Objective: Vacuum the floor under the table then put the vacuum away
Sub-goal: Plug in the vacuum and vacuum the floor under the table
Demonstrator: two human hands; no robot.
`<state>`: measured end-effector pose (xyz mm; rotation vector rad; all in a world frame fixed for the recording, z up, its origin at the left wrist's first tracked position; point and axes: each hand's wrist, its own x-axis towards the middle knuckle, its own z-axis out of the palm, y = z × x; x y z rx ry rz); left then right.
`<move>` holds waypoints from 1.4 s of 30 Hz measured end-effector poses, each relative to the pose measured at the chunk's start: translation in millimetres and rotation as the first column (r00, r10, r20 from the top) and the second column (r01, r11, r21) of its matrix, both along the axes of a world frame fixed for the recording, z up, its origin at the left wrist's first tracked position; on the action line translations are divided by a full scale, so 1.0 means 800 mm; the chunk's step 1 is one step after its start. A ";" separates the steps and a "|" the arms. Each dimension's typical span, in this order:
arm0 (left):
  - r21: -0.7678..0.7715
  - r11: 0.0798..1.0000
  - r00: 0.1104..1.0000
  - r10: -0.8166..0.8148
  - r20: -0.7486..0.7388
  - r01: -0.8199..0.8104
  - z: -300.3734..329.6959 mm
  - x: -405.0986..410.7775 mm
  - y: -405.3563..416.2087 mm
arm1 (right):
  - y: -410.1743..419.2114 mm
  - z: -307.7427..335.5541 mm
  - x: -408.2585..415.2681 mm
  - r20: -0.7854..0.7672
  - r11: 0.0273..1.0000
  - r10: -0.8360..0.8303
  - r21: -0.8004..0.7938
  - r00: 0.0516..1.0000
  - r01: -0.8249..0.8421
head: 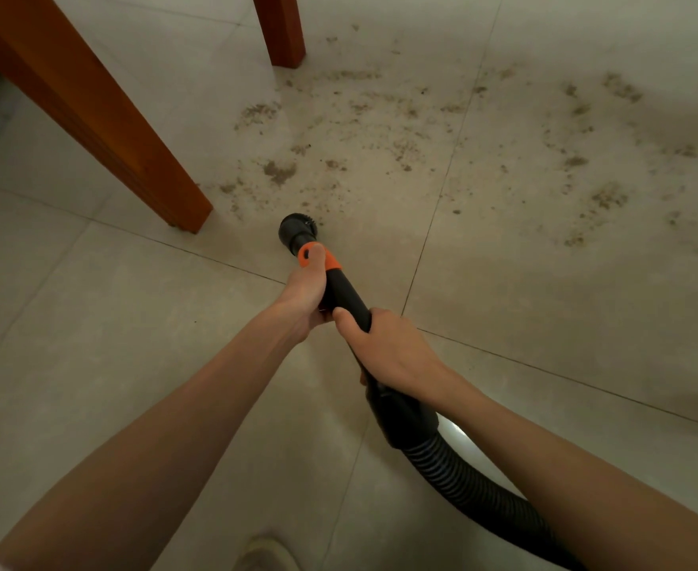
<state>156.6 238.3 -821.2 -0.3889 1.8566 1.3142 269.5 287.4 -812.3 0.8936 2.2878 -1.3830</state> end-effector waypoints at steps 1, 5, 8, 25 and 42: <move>0.003 1.000 1.000 0.003 0.000 -0.003 0.000 -0.002 0.001 | 0.000 0.000 -0.003 0.001 1.000 0.004 0.004 1.000 -0.004; 0.031 0.999 0.999 0.032 0.022 -0.033 0.001 -0.009 0.005 | 0.004 -0.001 -0.011 0.018 1.000 0.001 0.008 1.000 -0.002; 0.048 0.999 0.999 0.020 0.037 -0.022 0.004 -0.009 0.011 | 0.009 0.001 -0.012 0.030 1.000 -0.004 0.008 1.000 0.004; 0.077 0.997 0.992 -0.035 0.124 0.026 0.033 0.021 0.049 | 0.039 0.026 0.012 0.076 0.997 -0.070 -0.017 0.995 0.072; 0.024 0.998 0.998 0.059 0.006 -0.059 0.010 -0.036 0.015 | 0.018 0.016 -0.045 0.031 0.998 0.060 0.018 0.998 -0.060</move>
